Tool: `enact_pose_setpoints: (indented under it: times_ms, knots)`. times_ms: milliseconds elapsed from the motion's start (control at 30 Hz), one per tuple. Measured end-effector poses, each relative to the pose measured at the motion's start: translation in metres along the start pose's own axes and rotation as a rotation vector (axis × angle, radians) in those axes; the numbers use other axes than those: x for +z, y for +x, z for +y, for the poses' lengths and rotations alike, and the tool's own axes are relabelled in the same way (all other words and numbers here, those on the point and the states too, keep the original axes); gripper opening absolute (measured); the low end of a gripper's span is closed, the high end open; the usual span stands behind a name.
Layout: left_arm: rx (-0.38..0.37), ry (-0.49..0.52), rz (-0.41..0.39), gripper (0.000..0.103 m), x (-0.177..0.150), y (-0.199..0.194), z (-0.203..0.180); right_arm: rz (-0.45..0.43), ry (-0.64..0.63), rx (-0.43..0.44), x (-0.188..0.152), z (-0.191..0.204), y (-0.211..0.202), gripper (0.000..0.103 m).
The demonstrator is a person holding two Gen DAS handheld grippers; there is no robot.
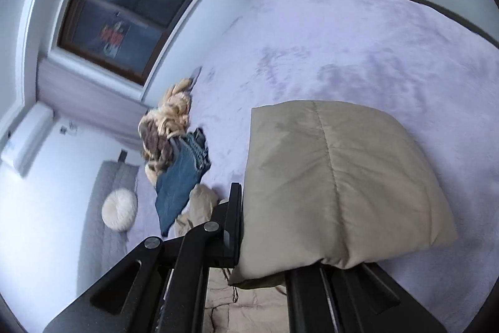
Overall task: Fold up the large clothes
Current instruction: 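Grasp the other sleeve with the right tool and lift it toward the jacket center, then lay the held sleeve and side over the jacket body and open the right tool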
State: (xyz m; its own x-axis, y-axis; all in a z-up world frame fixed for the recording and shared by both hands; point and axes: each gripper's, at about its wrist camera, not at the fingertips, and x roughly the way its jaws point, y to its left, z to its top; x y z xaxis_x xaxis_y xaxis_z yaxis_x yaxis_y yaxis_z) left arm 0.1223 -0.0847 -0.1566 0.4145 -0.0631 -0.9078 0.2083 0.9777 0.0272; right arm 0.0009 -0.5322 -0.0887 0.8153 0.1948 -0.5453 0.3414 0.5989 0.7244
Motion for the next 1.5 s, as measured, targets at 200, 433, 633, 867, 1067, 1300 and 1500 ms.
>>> enact_pose_setpoints:
  times_ms: [200, 433, 633, 867, 1067, 1300, 1500]
  knots:
    - [0.020, -0.025, -0.006, 0.102, -0.001, 0.009, 0.062, 0.119, -0.371, -0.010, -0.074, 0.130, 0.075, 0.007]
    - [0.036, -0.040, 0.024, 0.102, -0.018, 0.029, 0.111, 0.333, -0.515, -0.099, -0.186, 0.158, 0.172, 0.007]
    - [-0.002, -0.048, 0.045, 0.102, -0.028, 0.042, 0.117, 0.424, -0.373, -0.202, -0.215, 0.105, 0.217, 0.007]
    - [-0.057, -0.048, 0.023, 0.102, -0.018, 0.038, 0.099, 0.472, -0.343, -0.207, -0.209, 0.110, 0.215, 0.043]
    - [-0.113, -0.073, 0.006, 0.102, -0.004, 0.035, 0.107, 0.357, -0.263, -0.172, -0.187, 0.110, 0.156, 0.069]
    - [-0.222, -0.138, -0.015, 0.101, 0.003, 0.033, 0.142, 0.234, 0.051, -0.088, -0.140, 0.066, 0.145, 0.022]
    - [-0.280, -0.227, -0.020, 0.101, 0.003, 0.030, 0.167, 0.344, -0.229, 0.024, -0.166, 0.146, 0.181, 0.021]
